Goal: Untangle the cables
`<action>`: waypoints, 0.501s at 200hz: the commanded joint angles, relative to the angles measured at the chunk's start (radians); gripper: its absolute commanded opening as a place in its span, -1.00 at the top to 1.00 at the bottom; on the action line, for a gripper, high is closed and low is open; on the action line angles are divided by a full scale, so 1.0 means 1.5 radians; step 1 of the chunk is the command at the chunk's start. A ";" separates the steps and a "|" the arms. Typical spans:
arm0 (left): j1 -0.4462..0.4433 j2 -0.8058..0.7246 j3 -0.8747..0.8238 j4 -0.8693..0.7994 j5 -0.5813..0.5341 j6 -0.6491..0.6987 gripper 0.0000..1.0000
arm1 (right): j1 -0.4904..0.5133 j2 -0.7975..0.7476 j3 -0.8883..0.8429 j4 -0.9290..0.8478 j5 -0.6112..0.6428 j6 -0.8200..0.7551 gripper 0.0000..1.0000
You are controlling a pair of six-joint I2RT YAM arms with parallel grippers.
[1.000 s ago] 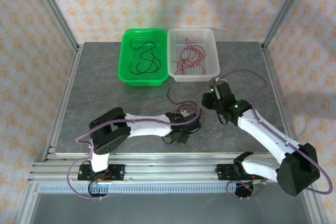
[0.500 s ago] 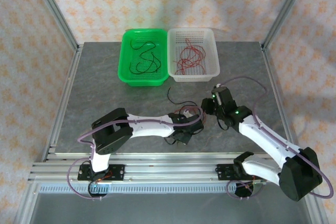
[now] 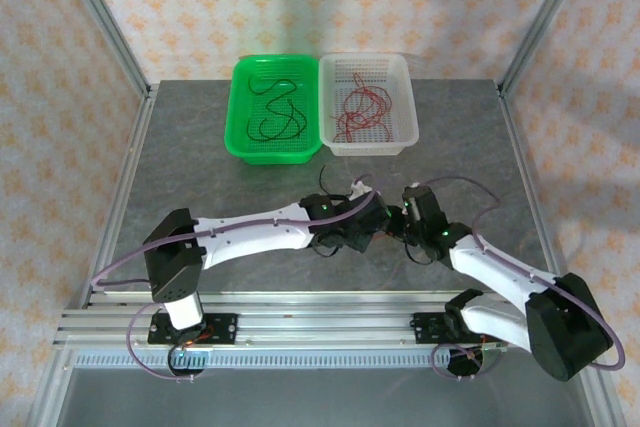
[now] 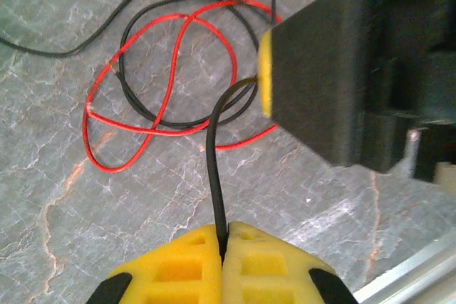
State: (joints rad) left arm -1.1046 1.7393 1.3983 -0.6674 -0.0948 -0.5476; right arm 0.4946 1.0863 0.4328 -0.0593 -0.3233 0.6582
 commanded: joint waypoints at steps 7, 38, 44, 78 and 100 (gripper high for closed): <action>-0.006 -0.027 0.026 -0.040 -0.021 0.017 1.00 | 0.001 0.022 -0.013 0.107 -0.016 0.072 0.14; -0.013 -0.057 0.046 -0.041 -0.018 0.023 1.00 | 0.001 0.040 -0.017 0.135 0.002 0.094 0.20; -0.013 -0.065 0.049 -0.042 -0.018 0.025 1.00 | 0.001 0.043 -0.018 0.139 0.004 0.096 0.20; -0.014 -0.101 0.066 -0.049 -0.026 0.031 1.00 | 0.001 0.059 -0.015 0.155 0.009 0.108 0.13; -0.014 -0.121 0.077 -0.053 -0.035 0.035 1.00 | 0.001 0.094 -0.010 0.165 0.009 0.108 0.13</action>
State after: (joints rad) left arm -1.1194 1.6081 1.4681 -0.7082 -0.1024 -0.5217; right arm 0.4946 1.1835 0.4156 0.1410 -0.3370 0.8013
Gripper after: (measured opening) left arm 0.043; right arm 0.436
